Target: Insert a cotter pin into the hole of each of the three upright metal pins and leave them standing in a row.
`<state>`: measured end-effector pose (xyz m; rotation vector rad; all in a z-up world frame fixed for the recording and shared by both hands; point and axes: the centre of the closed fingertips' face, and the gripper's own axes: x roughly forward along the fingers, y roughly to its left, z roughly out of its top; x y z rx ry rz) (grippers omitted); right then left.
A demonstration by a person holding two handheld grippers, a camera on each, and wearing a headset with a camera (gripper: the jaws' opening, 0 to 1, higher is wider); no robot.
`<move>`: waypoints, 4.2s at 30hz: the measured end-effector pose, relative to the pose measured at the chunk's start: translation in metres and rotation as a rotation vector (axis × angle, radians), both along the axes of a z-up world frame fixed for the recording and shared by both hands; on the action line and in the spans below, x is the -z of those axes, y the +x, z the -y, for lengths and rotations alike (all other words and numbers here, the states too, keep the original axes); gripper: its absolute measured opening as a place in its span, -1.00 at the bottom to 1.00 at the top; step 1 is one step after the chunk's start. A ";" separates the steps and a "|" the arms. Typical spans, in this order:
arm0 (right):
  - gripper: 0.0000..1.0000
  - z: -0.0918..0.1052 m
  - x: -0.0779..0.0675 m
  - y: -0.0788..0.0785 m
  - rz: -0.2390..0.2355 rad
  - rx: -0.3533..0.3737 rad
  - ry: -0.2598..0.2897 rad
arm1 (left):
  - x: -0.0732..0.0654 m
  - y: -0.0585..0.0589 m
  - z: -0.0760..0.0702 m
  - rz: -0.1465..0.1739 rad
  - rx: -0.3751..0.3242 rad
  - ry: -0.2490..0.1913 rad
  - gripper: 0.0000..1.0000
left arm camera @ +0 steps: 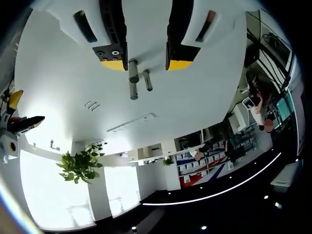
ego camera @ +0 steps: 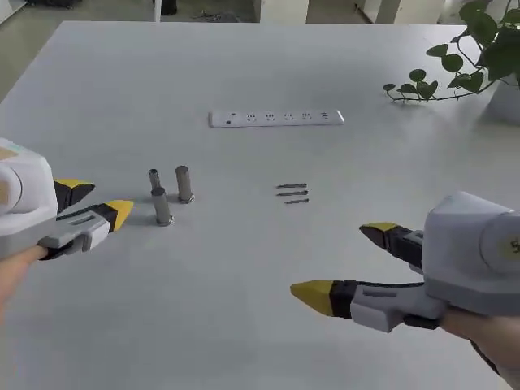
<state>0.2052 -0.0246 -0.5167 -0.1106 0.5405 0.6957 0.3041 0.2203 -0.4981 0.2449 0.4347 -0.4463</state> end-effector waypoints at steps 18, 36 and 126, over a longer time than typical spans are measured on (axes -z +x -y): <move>0.60 0.003 0.018 0.014 -0.044 0.012 -0.015 | 0.030 0.070 0.005 -0.009 0.132 -0.005 -0.53; 0.62 0.003 0.029 0.018 -0.067 0.001 -0.033 | 0.061 0.092 0.028 -0.075 0.284 -0.052 -0.62; 0.41 0.009 0.020 -0.009 -0.046 -0.010 -0.043 | 0.067 -0.032 0.134 -0.137 0.270 -0.082 -0.86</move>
